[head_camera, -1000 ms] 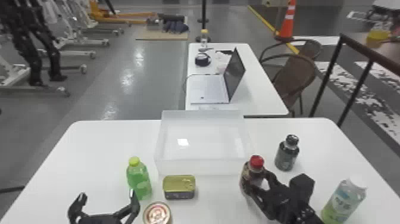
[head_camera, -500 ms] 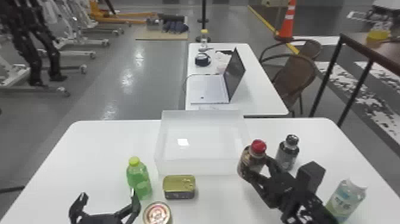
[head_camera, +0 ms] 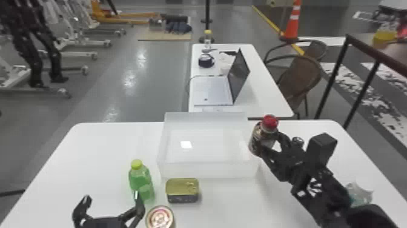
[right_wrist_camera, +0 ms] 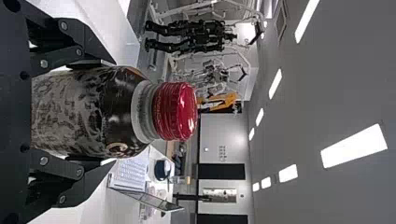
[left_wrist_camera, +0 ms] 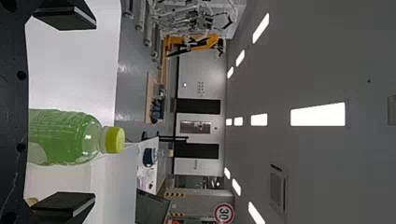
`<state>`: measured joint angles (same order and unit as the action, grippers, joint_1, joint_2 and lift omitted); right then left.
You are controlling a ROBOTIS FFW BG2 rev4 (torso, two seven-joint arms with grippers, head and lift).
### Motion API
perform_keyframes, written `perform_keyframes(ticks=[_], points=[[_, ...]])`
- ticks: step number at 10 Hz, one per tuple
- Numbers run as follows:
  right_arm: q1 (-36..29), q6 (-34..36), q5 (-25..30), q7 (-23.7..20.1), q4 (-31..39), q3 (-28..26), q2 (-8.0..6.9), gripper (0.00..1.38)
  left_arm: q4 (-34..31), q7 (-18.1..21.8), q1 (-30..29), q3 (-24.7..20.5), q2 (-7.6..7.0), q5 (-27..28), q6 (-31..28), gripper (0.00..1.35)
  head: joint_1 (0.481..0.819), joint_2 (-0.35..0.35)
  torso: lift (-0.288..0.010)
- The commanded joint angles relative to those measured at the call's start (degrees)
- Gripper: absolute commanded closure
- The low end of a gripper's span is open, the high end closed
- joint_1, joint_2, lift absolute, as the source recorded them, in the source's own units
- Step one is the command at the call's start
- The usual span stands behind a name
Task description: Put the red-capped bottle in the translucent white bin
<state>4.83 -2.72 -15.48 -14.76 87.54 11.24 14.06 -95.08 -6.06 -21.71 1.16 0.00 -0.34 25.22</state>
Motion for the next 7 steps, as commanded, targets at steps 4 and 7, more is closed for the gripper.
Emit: perform_keyframes(ticks=[4, 7], points=[[6.33, -2.12, -3.6, -0.09, -8.97, 2.91, 0.09, 1.1, 0.34, 0.0, 0.53, 0.51, 0.15, -0.36, 0.0, 0.02, 0.549, 0.0, -0.1], [12.31, -4.49, -5.62, -1.67, -15.12, 5.19, -0.26, 1.1, 0.51, 0.0, 0.88, 0.78, 0.15, -0.62, 0.09, 0.02, 0.549, 0.0, -0.1]])
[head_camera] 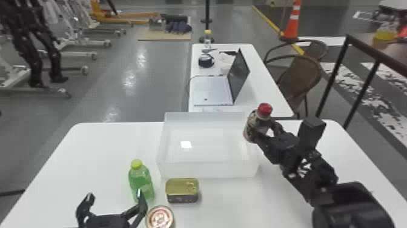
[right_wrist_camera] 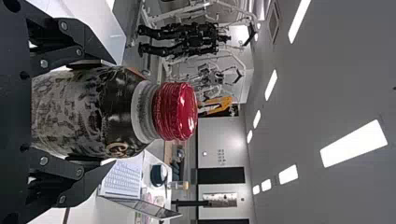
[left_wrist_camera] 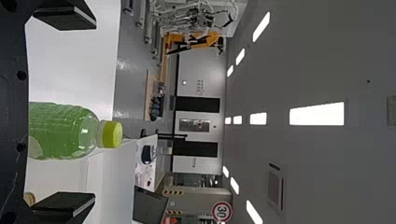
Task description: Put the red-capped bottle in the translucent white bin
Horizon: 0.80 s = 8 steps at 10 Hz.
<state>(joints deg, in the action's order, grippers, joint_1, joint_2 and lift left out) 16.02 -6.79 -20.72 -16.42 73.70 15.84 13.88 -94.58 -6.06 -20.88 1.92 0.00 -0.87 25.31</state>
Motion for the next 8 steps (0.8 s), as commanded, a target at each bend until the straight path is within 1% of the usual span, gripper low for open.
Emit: perform_keyframes(ticks=[1, 3, 5, 8], points=[[3.23, -1.47, -1.69, -0.98, -4.53, 1.83, -0.53, 1.1, 0.09, 0.0, 0.23, 0.19, 0.09, -0.1, 0.0, 0.02, 0.549, 0.0, -0.1], [5.77, -3.14, -3.45, -1.95, -9.89, 3.76, -1.76, 1.1, 0.44, 0.0, 0.49, 0.28, -0.09, -0.36, 0.09, 0.02, 0.549, 0.0, -0.1], [7.09, -3.58, -4.86, -2.3, -13.93, 5.52, -2.46, 1.1, 0.53, 0.0, 0.58, 0.37, -0.18, -0.45, 0.09, 0.02, 0.549, 0.0, -0.1], [7.88, -3.5, -5.3, -2.56, -16.74, 5.96, -2.81, 1.1, 0.53, 0.0, 0.49, 0.28, -0.18, -0.45, 0.18, 0.02, 0.549, 0.0, -0.1]])
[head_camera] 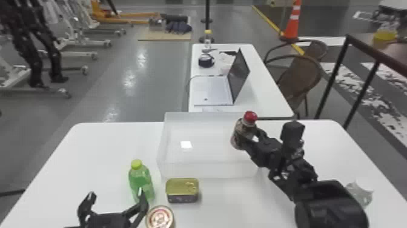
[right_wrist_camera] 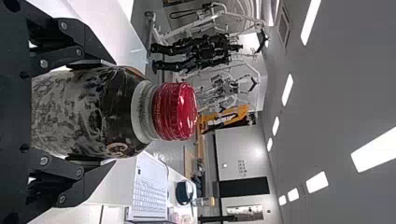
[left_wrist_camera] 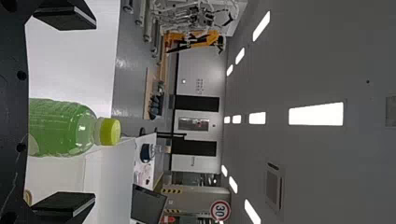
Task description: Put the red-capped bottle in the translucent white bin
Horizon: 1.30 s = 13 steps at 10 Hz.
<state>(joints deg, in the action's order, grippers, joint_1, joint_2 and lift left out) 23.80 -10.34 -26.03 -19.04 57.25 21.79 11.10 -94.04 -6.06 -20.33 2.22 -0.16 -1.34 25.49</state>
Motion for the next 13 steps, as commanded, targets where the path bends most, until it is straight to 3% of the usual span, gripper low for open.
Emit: perform_keyframes(ticks=[1, 3, 5, 6, 8, 9, 13], points=[[0.29, 0.23, -0.07, -0.3, -1.0, 0.01, -0.11, 1.1, 0.0, 0.0, -0.06, 0.06, 0.08, 0.02, 0.0, 0.02, 0.549, 0.0, -0.1], [0.37, 0.49, -0.34, -0.74, -2.06, 0.01, -0.11, 1.08, 0.0, 0.0, -0.06, 0.06, -0.01, -0.07, 0.0, 0.02, 0.549, 0.0, -0.1], [0.55, 0.49, -0.34, -0.91, -2.58, 0.01, -0.2, 0.76, 0.0, 0.0, -0.06, -0.02, -0.01, -0.07, 0.09, 0.02, 0.549, 0.0, -0.1], [0.55, 0.49, -0.34, -0.91, -2.67, 0.01, -0.29, 0.7, 0.0, 0.0, -0.06, -0.02, -0.01, -0.07, 0.09, 0.02, 0.549, 0.0, -0.1], [0.55, 0.49, -0.07, -0.91, -2.58, 0.01, -0.29, 0.36, 0.0, 0.0, -0.15, -0.02, -0.01, -0.16, 0.09, 0.02, 0.549, 0.0, -0.1], [0.55, 0.49, 0.1, -0.91, -2.58, 0.01, -0.29, 0.26, 0.0, 0.0, -0.15, -0.02, 0.08, -0.24, 0.09, 0.02, 0.549, 0.0, -0.1], [0.29, 0.05, 0.19, -1.0, -2.23, 0.01, -0.2, 0.18, 0.0, 0.0, -0.23, -0.02, 0.08, -0.24, 0.18, 0.02, 0.549, 0.0, -0.1]])
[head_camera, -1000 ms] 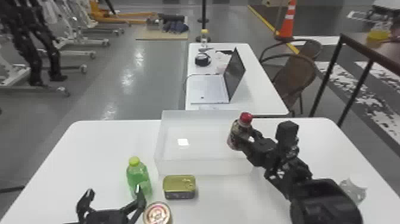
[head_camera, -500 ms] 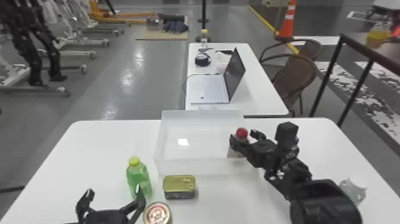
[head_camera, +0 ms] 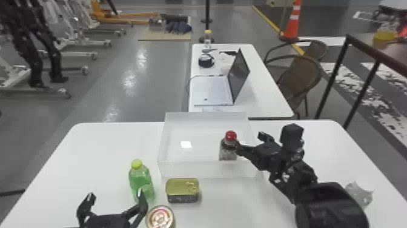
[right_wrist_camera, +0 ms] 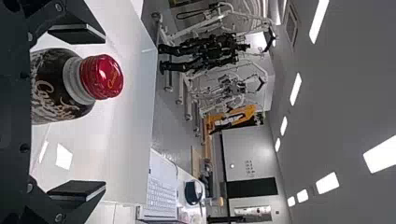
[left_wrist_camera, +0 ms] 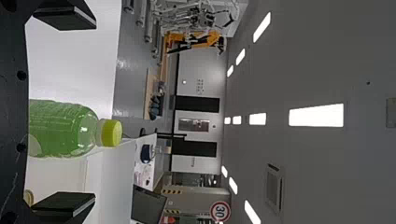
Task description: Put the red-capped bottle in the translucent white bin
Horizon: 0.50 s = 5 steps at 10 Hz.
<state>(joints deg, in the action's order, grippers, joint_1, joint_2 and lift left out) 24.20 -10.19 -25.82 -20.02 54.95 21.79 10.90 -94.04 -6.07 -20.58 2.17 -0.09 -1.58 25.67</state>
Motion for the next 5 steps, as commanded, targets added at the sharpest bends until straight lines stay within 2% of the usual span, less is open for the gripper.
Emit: perform_keyframes(ticks=[1, 2, 3, 5], points=[[-1.0, -0.18, 1.04, -0.02, 2.01, -0.26, 0.26, 0.18, 0.0, -0.08, -0.08, -0.07, 0.0, 0.0, 0.08, 0.02, 0.549, 0.0, -0.1], [-3.37, -0.18, 3.41, -0.02, 6.49, -2.46, 0.52, 0.18, -0.27, -0.35, -0.16, -0.07, 0.0, 0.18, 0.26, 0.02, 0.549, 0.0, -0.1], [-6.97, 1.66, 2.97, 0.15, 12.11, -4.66, 0.79, 0.18, -0.44, -0.52, -0.34, 0.11, 0.09, 0.18, 0.7, 0.02, 0.549, 0.0, -0.1], [-15.94, 7.9, 5.78, 2.79, 26.88, -9.23, 1.66, 0.18, -2.46, -0.96, -1.13, -0.59, 0.23, 0.26, 0.08, 0.02, 0.549, 0.0, -0.1]])
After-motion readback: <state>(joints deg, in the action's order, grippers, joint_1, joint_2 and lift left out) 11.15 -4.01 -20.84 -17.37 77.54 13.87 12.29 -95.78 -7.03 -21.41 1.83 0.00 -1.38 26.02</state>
